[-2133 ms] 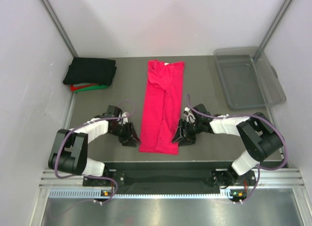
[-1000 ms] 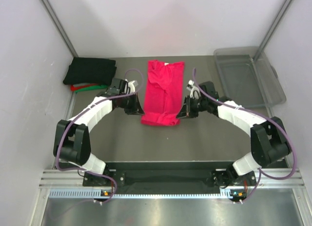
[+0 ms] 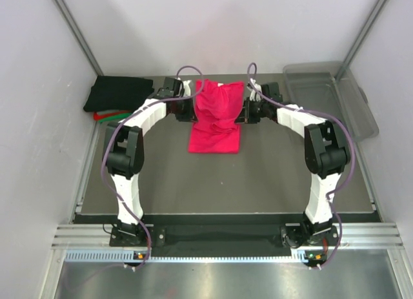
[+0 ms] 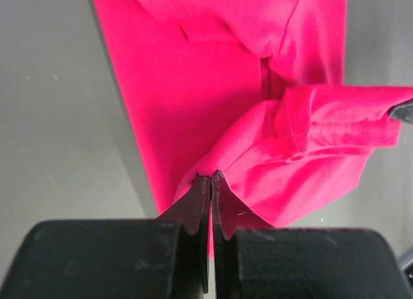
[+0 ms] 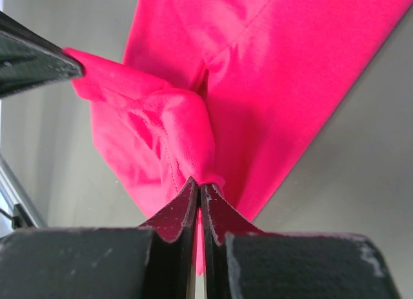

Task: Fold and stack the t-shirts
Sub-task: Fold the tshirt

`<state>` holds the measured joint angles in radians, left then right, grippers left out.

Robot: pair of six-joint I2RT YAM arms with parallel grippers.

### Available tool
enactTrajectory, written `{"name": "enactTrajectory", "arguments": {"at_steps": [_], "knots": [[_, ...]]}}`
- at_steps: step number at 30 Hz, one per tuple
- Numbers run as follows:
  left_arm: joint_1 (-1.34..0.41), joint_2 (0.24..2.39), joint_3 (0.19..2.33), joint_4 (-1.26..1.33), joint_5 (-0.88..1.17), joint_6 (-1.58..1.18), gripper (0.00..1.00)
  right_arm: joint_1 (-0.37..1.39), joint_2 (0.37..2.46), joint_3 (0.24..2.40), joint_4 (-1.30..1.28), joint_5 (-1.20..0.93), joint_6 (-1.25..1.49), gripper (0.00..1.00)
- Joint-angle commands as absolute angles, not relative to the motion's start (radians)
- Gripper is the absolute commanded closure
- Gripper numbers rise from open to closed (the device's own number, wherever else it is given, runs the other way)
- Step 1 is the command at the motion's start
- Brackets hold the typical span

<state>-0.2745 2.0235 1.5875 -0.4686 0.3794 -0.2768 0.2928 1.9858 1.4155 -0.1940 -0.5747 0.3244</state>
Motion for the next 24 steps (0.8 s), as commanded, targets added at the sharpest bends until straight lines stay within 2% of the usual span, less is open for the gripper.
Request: {"name": "enactTrajectory", "arguments": {"at_steps": [1,17,19,20,21,23,24], "knots": [[-0.27,2.045,1.67,-0.417,0.361,-0.256,1.0,0.281,1.996,1.457,-0.133,-0.555,0.308,1.0],[-0.272,2.123,1.784,-0.437,0.305,-0.209,0.99,0.262,2.085,1.534,-0.129,-0.532,0.259,1.0],[-0.276,2.144,1.825,-0.465,0.288,-0.177,0.89,0.259,2.062,1.514,-0.12,-0.512,0.259,0.7],[-0.279,2.152,1.871,-0.48,0.282,-0.167,0.8,0.258,2.046,1.503,-0.121,-0.499,0.261,0.56],[-0.284,2.158,1.894,-0.498,0.275,-0.157,0.75,0.253,2.007,1.474,-0.12,-0.492,0.265,0.51],[-0.288,2.142,1.916,-0.549,0.23,-0.141,0.64,0.241,1.961,1.445,-0.123,-0.511,0.279,0.47],[-0.288,2.105,1.905,-0.56,0.209,-0.155,0.51,0.238,1.913,1.416,-0.136,-0.523,0.282,0.44]]}}
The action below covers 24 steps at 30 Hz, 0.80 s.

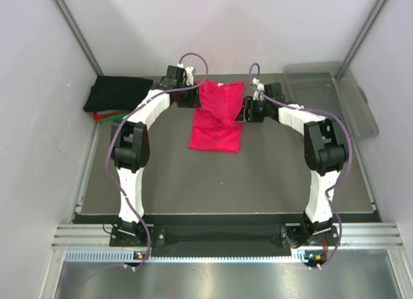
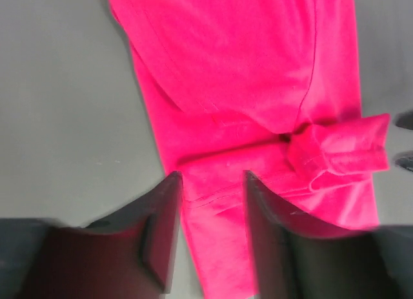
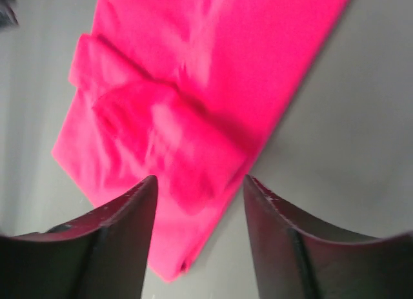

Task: Fold and stack the t-shirts
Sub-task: Fold the tshirt

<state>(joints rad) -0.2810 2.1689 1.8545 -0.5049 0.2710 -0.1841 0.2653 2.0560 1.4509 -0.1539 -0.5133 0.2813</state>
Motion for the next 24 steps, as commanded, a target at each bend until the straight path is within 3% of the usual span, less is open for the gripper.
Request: {"name": "enactTrajectory", "arguments": {"at_steps": [1,3,7,14,19,24], "knots": [[-0.287,2.079,1.885,-0.563,0.18,-0.176,0.44,0.232,1.892,1.399,-0.162,-0.538,0.284,0.43],[-0.275,1.993,1.78,-0.545,0.183,-0.222,0.34,0.233,1.858,1.37,-0.242,-0.58,0.272,0.39],[-0.258,1.89,1.591,-0.534,0.329,-0.281,0.27,0.226,1.865,1.319,-0.339,-0.65,0.268,0.37],[-0.253,1.891,1.401,-0.555,0.485,-0.316,0.28,0.226,1.897,1.184,-0.255,-0.706,0.35,0.37],[-0.233,1.924,1.339,-0.512,0.524,-0.394,0.22,0.227,1.93,1.177,-0.221,-0.732,0.379,0.4],[-0.21,1.959,1.336,-0.502,0.568,-0.382,0.23,0.233,1.967,1.166,-0.184,-0.756,0.419,0.42]]}}
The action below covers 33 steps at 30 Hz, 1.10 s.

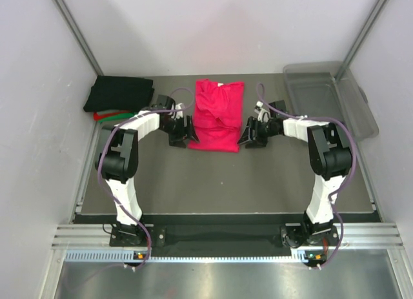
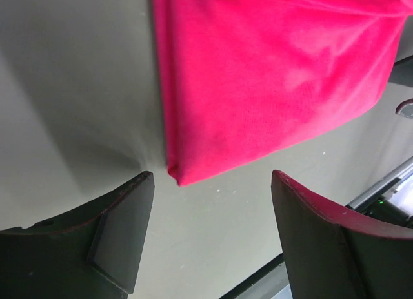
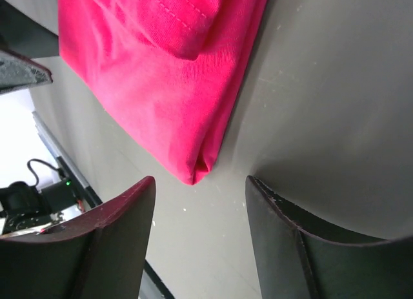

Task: Fold and stack the t-shirts
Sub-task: Fold the tshirt

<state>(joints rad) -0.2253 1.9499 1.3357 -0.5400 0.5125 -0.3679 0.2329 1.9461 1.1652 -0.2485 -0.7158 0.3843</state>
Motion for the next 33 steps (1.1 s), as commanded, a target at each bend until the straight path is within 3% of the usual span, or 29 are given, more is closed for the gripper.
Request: {"name": "enactTrajectory", "arguments": {"at_steps": [1,9,26,33], "knots": [[-0.21,1.962,1.332,-0.496,0.568,-0.385,0.24,0.236,1.971,1.166,-0.183,-0.759,0.42,0.42],[-0.21,1.999,1.313,-0.48,0.589,-0.41,0.37,0.258,2.003,1.155,-0.15,-0.77,0.451,0.44],[-0.21,2.043,1.318,-0.469,0.589,-0.419,0.45,0.287,2.014,1.106,-0.1,-0.793,0.503,0.45],[-0.21,2.045,1.321,-0.465,0.586,-0.413,0.61,0.285,2.049,1.106,-0.052,-0.804,0.54,0.54]]}}
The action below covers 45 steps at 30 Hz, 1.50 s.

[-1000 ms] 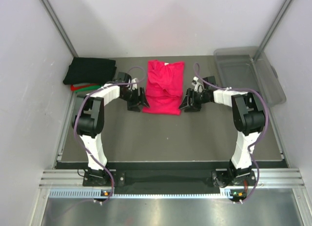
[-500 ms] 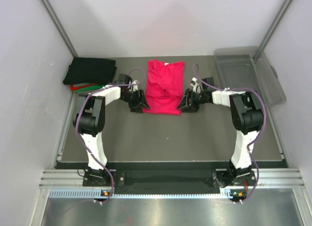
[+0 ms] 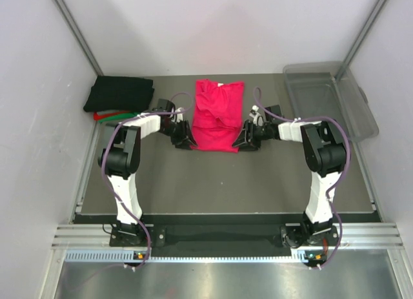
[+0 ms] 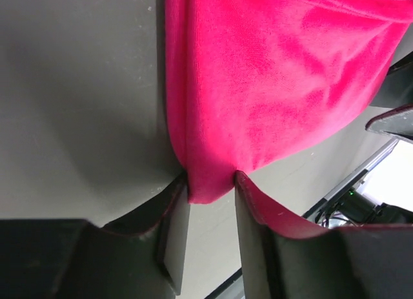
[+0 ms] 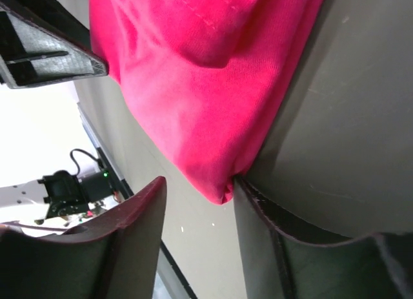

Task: Fold and stack the t-shirts
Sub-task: Fold the tshirt

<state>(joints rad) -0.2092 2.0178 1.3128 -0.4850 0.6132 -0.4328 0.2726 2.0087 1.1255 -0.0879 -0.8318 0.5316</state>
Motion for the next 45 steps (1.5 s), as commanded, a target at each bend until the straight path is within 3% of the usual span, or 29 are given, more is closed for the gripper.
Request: {"name": "enactTrajectory", "arguments": {"at_steps": [1,4,6,7,10,13,33,40,45], "knots": [[-0.21,2.046,1.324,-0.462,0.586,-0.413,0.62,0.287,2.051,1.104,-0.042,-0.801,0.543,0.55],[-0.212,2.048,1.335,-0.459,0.591,-0.407,0.7,0.287,2.056,1.088,-0.008,-0.824,0.577,0.61],[-0.212,2.048,1.35,-0.465,0.588,-0.394,0.76,0.285,2.049,1.075,0.032,-0.827,0.591,0.72],[-0.212,2.049,1.354,-0.465,0.589,-0.391,0.88,0.285,2.045,1.063,0.057,-0.83,0.595,0.75],[-0.212,2.039,1.373,-0.46,0.591,-0.377,1.0,0.287,2.016,1.019,0.145,-0.845,0.638,0.85],[-0.212,2.007,1.385,-0.459,0.592,-0.354,1.0,0.285,1.953,0.979,0.201,-0.854,0.666,1.0],[-0.247,1.537,1.236,-0.446,0.627,-0.318,1.0,0.164,1.375,0.798,0.037,-0.848,0.601,1.0],[-0.247,1.551,1.201,-0.414,0.64,-0.328,1.0,0.156,1.328,0.779,0.054,-0.833,0.586,1.0],[-0.247,1.695,1.356,-0.437,0.62,-0.27,1.0,0.14,1.409,0.849,0.066,-0.838,0.549,1.0]]}}
